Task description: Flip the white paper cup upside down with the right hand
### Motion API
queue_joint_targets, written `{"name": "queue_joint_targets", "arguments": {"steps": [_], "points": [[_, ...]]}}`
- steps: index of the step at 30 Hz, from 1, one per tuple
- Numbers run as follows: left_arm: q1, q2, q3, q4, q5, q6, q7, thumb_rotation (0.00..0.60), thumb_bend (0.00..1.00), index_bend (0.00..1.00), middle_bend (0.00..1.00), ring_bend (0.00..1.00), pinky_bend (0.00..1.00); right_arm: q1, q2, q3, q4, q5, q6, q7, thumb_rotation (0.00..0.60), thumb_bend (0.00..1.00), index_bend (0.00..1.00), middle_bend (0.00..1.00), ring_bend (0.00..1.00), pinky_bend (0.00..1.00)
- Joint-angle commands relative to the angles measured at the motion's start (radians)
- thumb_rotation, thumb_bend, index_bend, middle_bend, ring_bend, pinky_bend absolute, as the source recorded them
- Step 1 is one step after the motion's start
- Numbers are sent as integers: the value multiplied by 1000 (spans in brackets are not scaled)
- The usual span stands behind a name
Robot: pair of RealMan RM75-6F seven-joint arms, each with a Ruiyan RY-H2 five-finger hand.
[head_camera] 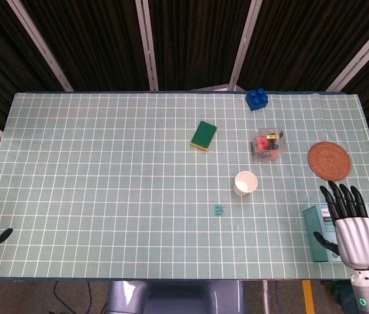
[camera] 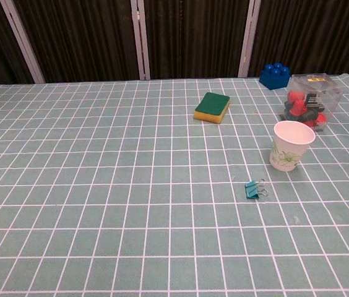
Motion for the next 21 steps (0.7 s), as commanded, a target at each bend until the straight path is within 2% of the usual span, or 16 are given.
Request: {"name": "queue_joint_targets", "arguments": {"steps": [1, 7, 12, 15, 21], "points": [[-2, -1, -3, 3, -4, -3, -5, 600, 0, 0, 0, 0, 0, -7, -21, 6, 27, -3, -8, -15, 600, 0, 13, 0, 0, 0], [-3, -3, -4, 1, -4, -1, -1, 600, 0, 0, 0, 0, 0, 5, -39, 7, 34, -30, -33, -52, 600, 0, 13, 0, 0, 0], [-7, -15, -8, 6, -5, -3, 13, 600, 0, 0, 0, 0, 0, 73, -53, 10, 8, -64, -147, -149, 600, 0, 13, 0, 0, 0], [-16, -23, -11, 13, -18, -21, 20, 600, 0, 0, 0, 0, 0, 150, -59, 29, -23, -87, -265, -300, 600, 0, 13, 0, 0, 0], [-32, -35, -31, 28, -74, -46, 29, 600, 0, 0, 0, 0, 0, 309, -131, 85, -52, -40, -528, -591, 600, 0, 13, 0, 0, 0]]}}
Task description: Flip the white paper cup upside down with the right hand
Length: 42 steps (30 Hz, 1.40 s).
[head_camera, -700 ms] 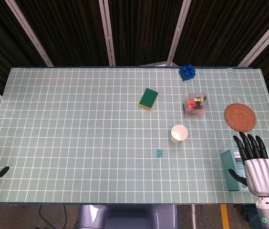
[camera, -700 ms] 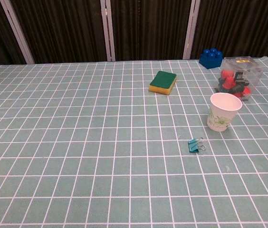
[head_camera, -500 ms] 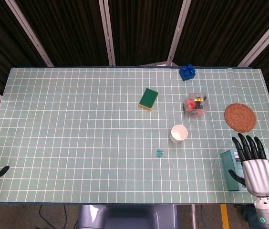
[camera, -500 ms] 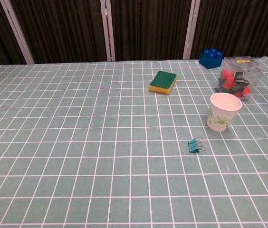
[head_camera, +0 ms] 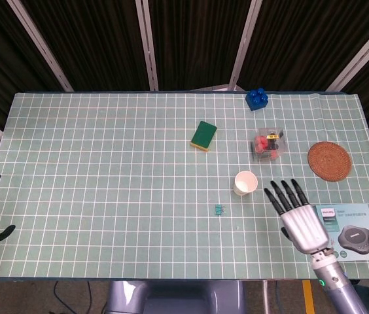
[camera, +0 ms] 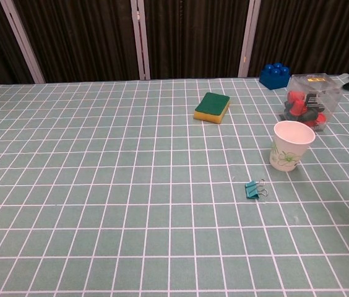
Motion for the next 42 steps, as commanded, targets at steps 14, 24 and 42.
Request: {"name": "queue_joint_targets", "arguments": {"steps": [14, 24, 42], "points": [[-33, -26, -39, 44, -128, -62, 25, 600, 0, 0, 0, 0, 0, 341, -308, 93, 249, 93, -457, -522, 600, 0, 13, 0, 0, 0], [-39, -29, -39, 47, -137, -69, 28, 600, 0, 0, 0, 0, 0, 357, -338, 100, 347, 187, -454, -650, 600, 0, 13, 0, 0, 0], [-44, -30, -33, 42, -133, -69, 38, 600, 0, 0, 0, 0, 0, 361, -346, 61, 386, 384, -411, -847, 600, 0, 13, 0, 0, 0]]}}
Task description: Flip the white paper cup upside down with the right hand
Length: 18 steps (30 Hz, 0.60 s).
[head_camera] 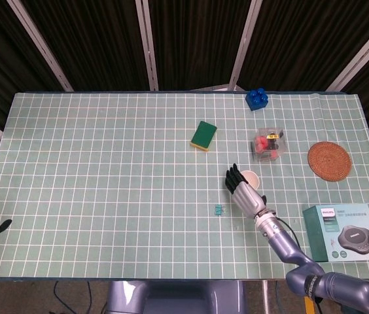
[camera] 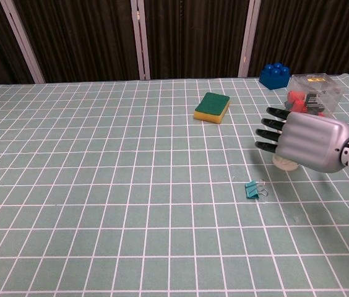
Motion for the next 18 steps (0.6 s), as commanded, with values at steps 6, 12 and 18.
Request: {"name": "queue_joint_targets", "arguments": {"steps": [6, 12, 18], "points": [[0, 2, 1, 1, 3, 3, -4, 600, 0, 0, 0, 0, 0, 27, -14, -50, 84, -44, -1, 87, 600, 161, 102, 136, 1, 139], [-2, 1, 2, 3, 1, 0, -4, 600, 0, 0, 0, 0, 0, 50, -25, -96, 178, -193, 46, 281, 600, 352, 236, 315, 113, 362], [-4, 0, 3, 1, 0, -1, -1, 600, 0, 0, 0, 0, 0, 53, -35, -109, 244, -241, 80, 376, 600, 365, 253, 332, 136, 390]]}}
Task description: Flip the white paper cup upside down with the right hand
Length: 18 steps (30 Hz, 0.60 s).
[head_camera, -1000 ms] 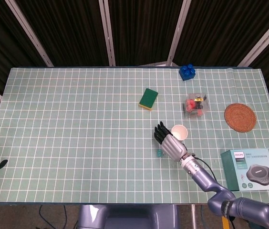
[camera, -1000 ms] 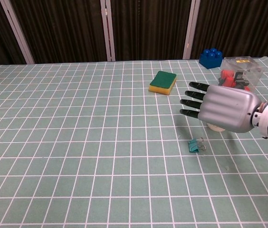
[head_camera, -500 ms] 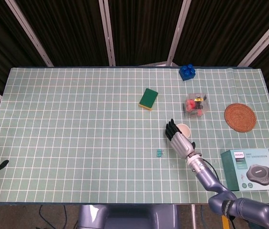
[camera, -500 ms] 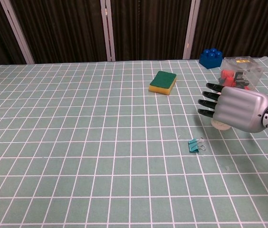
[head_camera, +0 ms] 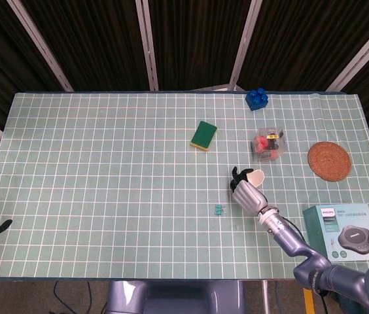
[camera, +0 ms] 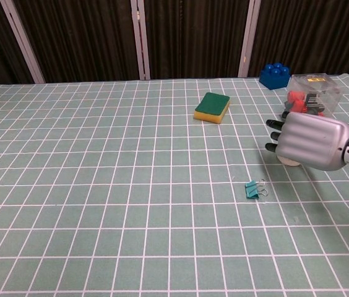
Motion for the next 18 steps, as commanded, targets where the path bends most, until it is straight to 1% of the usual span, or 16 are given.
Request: {"name": "queue_joint_targets", "arguments": {"steps": [1, 3, 6, 8, 10, 14, 18], "points": [[0, 0, 0, 0, -1, 0, 0, 600, 0, 0, 0, 0, 0, 5, -5, -11, 26, -28, 25, 47, 600, 364, 253, 333, 136, 390], [-1, 1, 0, 0, 0, 0, -1, 600, 0, 0, 0, 0, 0, 7, 1, -10, 22, -41, 41, 75, 600, 359, 253, 334, 136, 390], [-1, 2, 0, -1, 0, -1, -4, 600, 0, 0, 0, 0, 0, 11, 16, 2, -2, -64, 79, 162, 600, 364, 254, 335, 136, 390], [-2, 3, 1, -2, 1, -2, -7, 600, 0, 0, 0, 0, 0, 10, 23, 25, -34, -59, 108, 261, 600, 369, 254, 335, 135, 389], [-2, 4, 1, -2, 1, -2, -7, 600, 0, 0, 0, 0, 0, 3, 23, 60, -76, -22, 119, 367, 600, 372, 254, 335, 133, 384], [-2, 5, 2, -5, 1, -3, -5, 600, 0, 0, 0, 0, 0, 7, 33, 111, -148, 57, 73, 555, 600, 371, 254, 335, 130, 368], [-1, 6, 4, -8, 3, 0, -4, 600, 0, 0, 0, 0, 0, 30, 44, 127, -168, 104, -23, 756, 600, 371, 254, 335, 122, 360]]}}
